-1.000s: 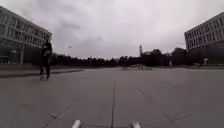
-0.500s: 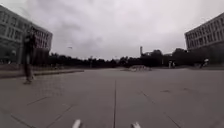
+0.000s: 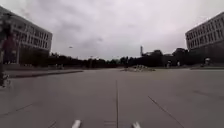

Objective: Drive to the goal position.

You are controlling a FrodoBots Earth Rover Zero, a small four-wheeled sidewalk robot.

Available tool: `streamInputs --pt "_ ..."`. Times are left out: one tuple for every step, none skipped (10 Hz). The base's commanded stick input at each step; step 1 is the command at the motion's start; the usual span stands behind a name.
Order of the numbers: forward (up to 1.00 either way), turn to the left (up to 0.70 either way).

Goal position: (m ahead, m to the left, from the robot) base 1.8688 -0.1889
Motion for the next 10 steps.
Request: streamInputs --pt "0.70 0.00" --pt "0.70 0.00" --pt "0.70 0.00" --pt "0.70 0.00" --pt "0.70 0.00" --pt "0.70 0.00" --pt "0.70 0.00" --pt "0.70 0.00" --pt "0.70 0.00" --pt "0.70 0.00"
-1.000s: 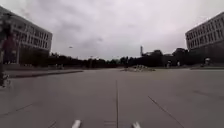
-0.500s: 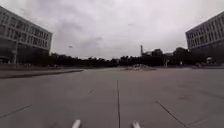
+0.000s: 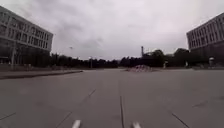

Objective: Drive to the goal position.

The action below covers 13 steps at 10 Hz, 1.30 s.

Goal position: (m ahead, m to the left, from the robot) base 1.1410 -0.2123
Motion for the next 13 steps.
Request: streamInputs --pt "0.70 0.00" --pt "0.70 0.00" --pt "0.70 0.00" --pt "0.70 0.00" --pt "0.70 0.00" --pt "0.70 0.00" --pt "0.70 0.00" --pt "0.70 0.00" --pt "0.70 0.00" --pt "0.70 0.00" --pt "0.70 0.00" --pt "0.70 0.00" --pt "0.70 0.00"
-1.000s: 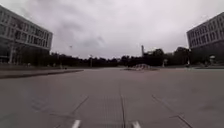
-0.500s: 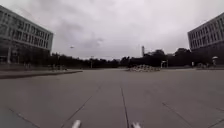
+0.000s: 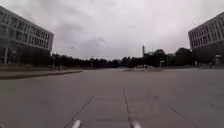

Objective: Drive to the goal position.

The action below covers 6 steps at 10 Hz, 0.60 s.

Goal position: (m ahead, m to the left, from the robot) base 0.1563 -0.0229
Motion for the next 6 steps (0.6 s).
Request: streamInputs --pt "0.70 0.00" --pt "0.70 0.00" --pt "0.70 0.00" --pt "0.70 0.00" --pt "0.70 0.00" --pt "0.70 0.00"
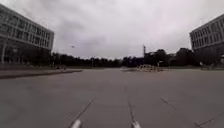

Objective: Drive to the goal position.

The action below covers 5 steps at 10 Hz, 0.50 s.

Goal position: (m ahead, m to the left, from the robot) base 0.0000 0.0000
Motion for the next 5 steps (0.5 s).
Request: streamInputs --pt "0.70 0.00" --pt "0.70 0.00" --pt "0.70 0.00" --pt "0.70 0.00" --pt "0.70 0.00"
